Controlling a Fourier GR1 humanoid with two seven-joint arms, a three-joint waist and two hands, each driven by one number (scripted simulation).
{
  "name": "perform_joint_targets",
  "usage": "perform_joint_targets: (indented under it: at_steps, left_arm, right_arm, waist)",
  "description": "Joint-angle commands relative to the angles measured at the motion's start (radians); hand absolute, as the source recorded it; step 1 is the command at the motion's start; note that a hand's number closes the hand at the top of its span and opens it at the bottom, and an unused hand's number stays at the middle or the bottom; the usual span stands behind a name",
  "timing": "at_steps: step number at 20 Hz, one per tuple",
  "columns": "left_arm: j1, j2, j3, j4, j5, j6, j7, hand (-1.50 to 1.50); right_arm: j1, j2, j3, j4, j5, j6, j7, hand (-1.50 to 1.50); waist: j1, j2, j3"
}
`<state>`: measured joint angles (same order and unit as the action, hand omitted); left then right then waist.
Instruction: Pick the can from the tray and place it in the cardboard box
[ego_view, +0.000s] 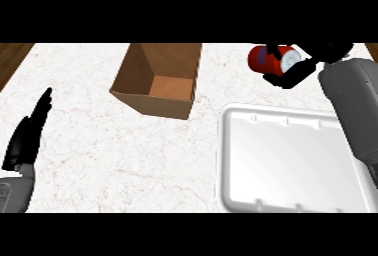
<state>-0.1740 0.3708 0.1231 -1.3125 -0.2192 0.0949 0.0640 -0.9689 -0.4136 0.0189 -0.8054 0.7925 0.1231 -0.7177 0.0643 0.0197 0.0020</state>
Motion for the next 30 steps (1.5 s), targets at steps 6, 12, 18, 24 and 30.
perform_joint_targets:
  at_steps: [6,12,18,24,30]
  left_arm:
    - [0.042,-0.002,0.021,-0.006,-0.005,0.011,-0.029,0.0]
    - [0.036,-0.009,0.004,-0.052,-0.02,0.004,0.034,0.0]
    - [0.033,0.025,0.045,-0.054,0.005,-0.024,0.029,0.0]
    - [0.045,-0.023,-0.003,-0.066,-0.025,-0.009,0.01,0.0]
    - [-0.028,-0.065,-0.045,-0.007,-0.06,0.011,-0.006,0.0]
  right_arm:
    - [-0.249,0.137,-0.039,0.263,-0.046,0.056,-0.083,1.5]
    - [-0.394,0.274,-0.08,0.314,-0.098,0.136,0.11,1.5]
    - [-0.492,0.367,-0.128,0.39,-0.134,0.13,0.248,1.5]
    - [-0.543,0.412,-0.071,0.521,-0.197,0.053,0.27,1.5]
    - [-0.59,0.413,-0.011,0.604,-0.254,-0.014,0.317,1.5]
  waist:
    - [-0.017,-0.007,-0.002]
    - [-0.027,-0.014,-0.002]
    - [-0.026,-0.013,-0.003]
    - [0.017,-0.004,-0.004]
    - [0.06,0.008,-0.006]
